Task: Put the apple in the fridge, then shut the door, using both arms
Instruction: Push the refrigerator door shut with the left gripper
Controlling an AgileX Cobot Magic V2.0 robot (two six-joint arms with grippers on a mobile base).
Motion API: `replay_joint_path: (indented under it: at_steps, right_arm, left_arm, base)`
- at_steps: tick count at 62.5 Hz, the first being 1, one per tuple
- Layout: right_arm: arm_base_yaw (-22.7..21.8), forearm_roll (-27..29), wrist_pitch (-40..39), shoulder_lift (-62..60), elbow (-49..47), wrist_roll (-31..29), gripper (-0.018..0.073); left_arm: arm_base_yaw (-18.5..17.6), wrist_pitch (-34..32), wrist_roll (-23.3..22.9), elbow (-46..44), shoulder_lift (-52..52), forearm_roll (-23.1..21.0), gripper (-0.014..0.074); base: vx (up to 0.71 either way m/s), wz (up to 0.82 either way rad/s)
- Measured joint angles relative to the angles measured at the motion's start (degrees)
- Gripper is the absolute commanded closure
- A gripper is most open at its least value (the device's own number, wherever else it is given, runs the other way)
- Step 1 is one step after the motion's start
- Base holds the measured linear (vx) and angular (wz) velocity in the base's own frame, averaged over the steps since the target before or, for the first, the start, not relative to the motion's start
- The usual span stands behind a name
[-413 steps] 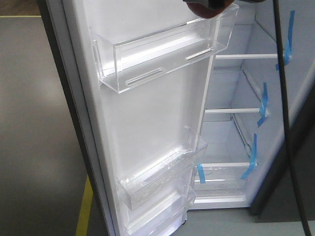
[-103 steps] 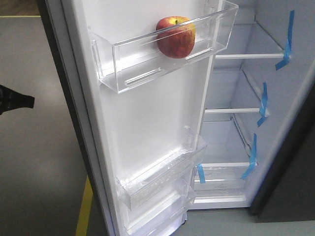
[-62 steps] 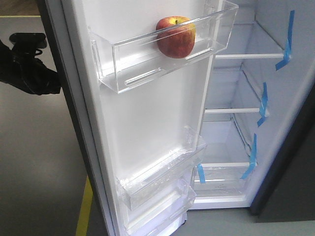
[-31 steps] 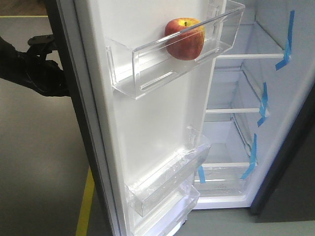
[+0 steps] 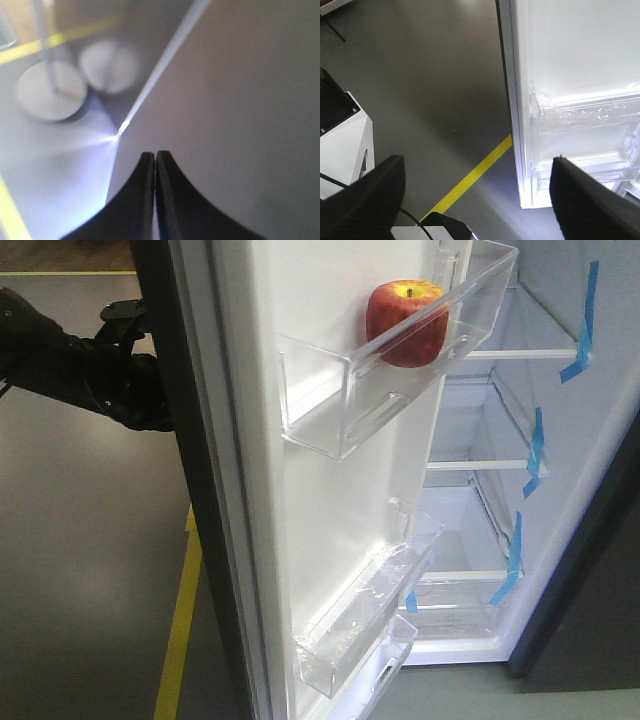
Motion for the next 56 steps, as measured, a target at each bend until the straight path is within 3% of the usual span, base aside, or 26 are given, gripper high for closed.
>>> replay_joint_path:
  at_steps: [41,56]
  right_arm:
    - [0.00,0.00,0.00,0.00,0.00,0.00,-0.0006]
    - [0.00,0.00,0.00,0.00,0.00,0.00,-0.0006]
  left_arm:
    - [-12.66,-0.78,10.08,0.00,-1.38,-12.75,0.0603]
    - [-18.88,-3.99,11.77,0.00,-1.38,-13.73,0.0603]
  base:
    - [0.00,0.00]
    - [0.00,0.00]
